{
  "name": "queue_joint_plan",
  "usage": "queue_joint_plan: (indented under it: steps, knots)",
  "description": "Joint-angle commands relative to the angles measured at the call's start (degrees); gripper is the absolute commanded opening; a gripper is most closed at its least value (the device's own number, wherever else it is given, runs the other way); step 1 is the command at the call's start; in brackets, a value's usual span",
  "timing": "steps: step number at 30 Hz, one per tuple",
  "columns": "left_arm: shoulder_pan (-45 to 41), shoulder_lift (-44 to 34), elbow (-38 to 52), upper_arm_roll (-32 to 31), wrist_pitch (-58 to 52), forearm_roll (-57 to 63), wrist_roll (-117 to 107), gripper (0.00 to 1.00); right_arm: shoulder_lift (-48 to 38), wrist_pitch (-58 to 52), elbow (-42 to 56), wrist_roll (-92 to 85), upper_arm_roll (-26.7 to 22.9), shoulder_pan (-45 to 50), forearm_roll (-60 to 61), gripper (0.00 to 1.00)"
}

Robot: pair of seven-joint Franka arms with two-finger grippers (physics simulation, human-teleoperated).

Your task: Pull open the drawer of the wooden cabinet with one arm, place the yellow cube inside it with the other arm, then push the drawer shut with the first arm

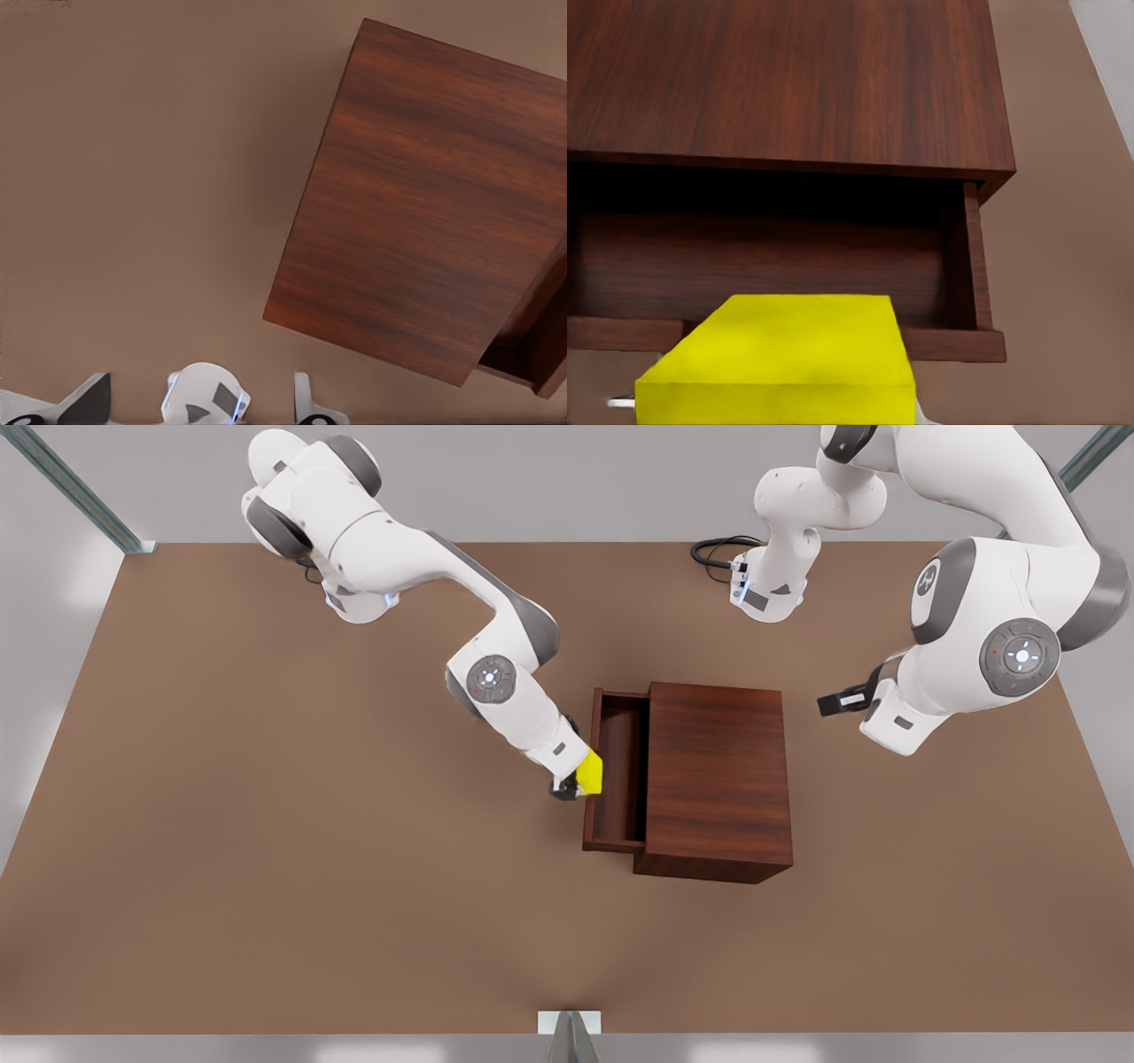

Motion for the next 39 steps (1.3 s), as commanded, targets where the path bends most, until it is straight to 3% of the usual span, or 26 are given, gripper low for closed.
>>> queue_joint_plan:
  steps: [1, 17, 18, 19, 24, 25, 26, 29, 31, 33, 34, 35, 39]
  knots:
    - [-0.1, -0.1, 0.0, -0.1, -0.6, 0.1, 14.3, 1.0, 0.7, 0.2, 1.3, 3.1, 0.0, 1.2, 0.1, 0.49]
    - [-0.3, -0.1, 0.3, -0.1, -0.6, 0.3, 14.1, 1.0, 4.7, 1.4, 1.0, 6.5, -0.1, 5.5, 1.7, 0.49]
    - [-0.4, -0.1, 0.3, -0.1, -0.7, 0.4, 14.0, 1.0, 4.9, 1.4, 1.0, 6.6, -0.1, 5.9, 2.0, 0.55]
    - [-0.4, -0.1, 0.3, -0.1, -0.6, 0.4, 13.9, 1.0, 4.9, 1.5, 1.0, 7.9, -0.1, 6.1, 1.9, 1.0]
    - [-0.6, -0.1, 0.6, -0.2, -0.6, 0.2, 13.6, 1.0, 4.5, 1.3, 1.1, 8.4, -0.1, 6.3, 2.1, 1.0]
    - [-1.7, 0.0, 0.6, -0.7, -0.6, 0.1, 12.7, 0.74, 2.7, -0.3, 0.9, 8.8, -0.1, 5.3, 1.9, 1.0]
    - [-2.6, 0.1, 0.6, -1.5, -0.6, -1.3, 5.7, 0.25, -0.1, -5.9, 0.7, 8.9, -0.1, 2.4, 1.9, 1.0]
    - [-4.1, 4.1, 2.2, -3.6, 3.4, -9.7, -20.6, 0.21, -9.2, -34.2, 0.7, 17.0, -3.9, -8.5, -1.1, 1.0]
    - [-9.4, 8.4, 3.9, -5.9, 7.4, -9.6, -40.5, 0.21, -9.8, -45.5, 0.8, 27.9, -11.9, -8.7, -4.1, 1.0]
    - [-21.8, 13.8, 5.1, -5.8, 19.5, -8.1, -71.4, 0.21, -9.7, -54.7, 2.8, 42.0, -26.4, -8.8, -4.2, 1.0]
    - [-28.0, 17.3, 7.6, -5.7, 25.3, -4.7, -88.2, 0.21, -9.8, -55.1, 4.2, 46.1, -30.9, -8.5, -7.0, 1.0]
    - [-30.9, 20.4, 10.0, -5.9, 30.1, -3.8, -100.3, 0.21, -9.9, -58.3, 7.7, 48.4, -30.6, -8.8, -9.9, 1.0]
    - [-39.2, 27.3, 10.3, -5.4, 46.6, 2.3, -130.1, 0.21, -21.8, -60.0, 6.1, 47.9, -23.8, -16.8, -10.2, 1.0]
